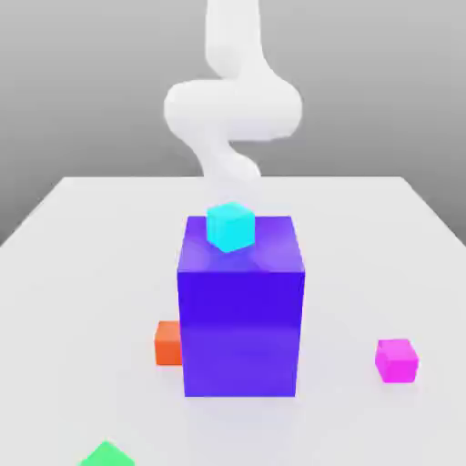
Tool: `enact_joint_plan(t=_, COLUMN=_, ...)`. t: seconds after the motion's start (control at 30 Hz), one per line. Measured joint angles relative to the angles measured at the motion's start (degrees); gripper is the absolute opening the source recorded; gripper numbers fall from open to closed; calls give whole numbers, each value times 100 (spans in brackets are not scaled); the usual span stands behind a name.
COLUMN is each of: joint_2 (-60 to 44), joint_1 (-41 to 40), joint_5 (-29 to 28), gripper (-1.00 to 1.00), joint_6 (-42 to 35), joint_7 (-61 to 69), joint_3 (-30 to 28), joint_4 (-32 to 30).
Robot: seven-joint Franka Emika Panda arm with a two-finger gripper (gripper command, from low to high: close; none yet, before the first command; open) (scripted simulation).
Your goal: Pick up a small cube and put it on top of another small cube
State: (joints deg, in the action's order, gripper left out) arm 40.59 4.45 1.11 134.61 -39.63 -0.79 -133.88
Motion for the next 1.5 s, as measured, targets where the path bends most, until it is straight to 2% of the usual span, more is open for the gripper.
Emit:
enact_joint_plan(t=0.27, joint_2=-1707, joint_1=1330, joint_5=368, gripper=0, joint_6=913, joint_7=2017, joint_3=-97, joint_4=-679)
enact_joint_plan(t=0.5, joint_2=-3162, joint_1=2172, joint_5=553, gripper=0, joint_6=1696, joint_7=3650, joint_3=156, joint_4=-1261)
enact_joint_plan(t=0.63, joint_2=-3982, joint_1=2637, joint_5=364, gripper=0, joint_6=2158, joint_7=4372, joint_3=394, joint_4=-1599)
enact_joint_plan(t=0.73, joint_2=-4590, joint_1=2883, joint_5=-60, gripper=0, joint_6=2504, joint_7=4712, joint_3=454, joint_4=-1854)
enact_joint_plan(t=0.93, joint_2=-5830, joint_1=3092, joint_5=-437, gripper=0, joint_6=3449, joint_7=4679, joint_3=260, joint_4=-1748)
enact_joint_plan(t=0.97, joint_2=-6003, joint_1=3109, joint_5=-454, gripper=-100, joint_6=3588, joint_7=4665, joint_3=240, joint_4=-1716)
enact_joint_plan(t=1.2, joint_2=-6028, joint_1=3118, joint_5=-474, gripper=-100, joint_6=3597, joint_7=4651, joint_3=230, joint_4=-1711)
enact_joint_plan(t=1.4, joint_2=-4957, joint_1=3006, joint_5=-265, gripper=-100, joint_6=2714, joint_7=4788, joint_3=346, joint_4=-1904)
enact_joint_plan(t=1.5, joint_2=-5050, joint_1=2557, joint_5=-16, gripper=-100, joint_6=2309, joint_7=4573, joint_3=-99, joint_4=-1493)
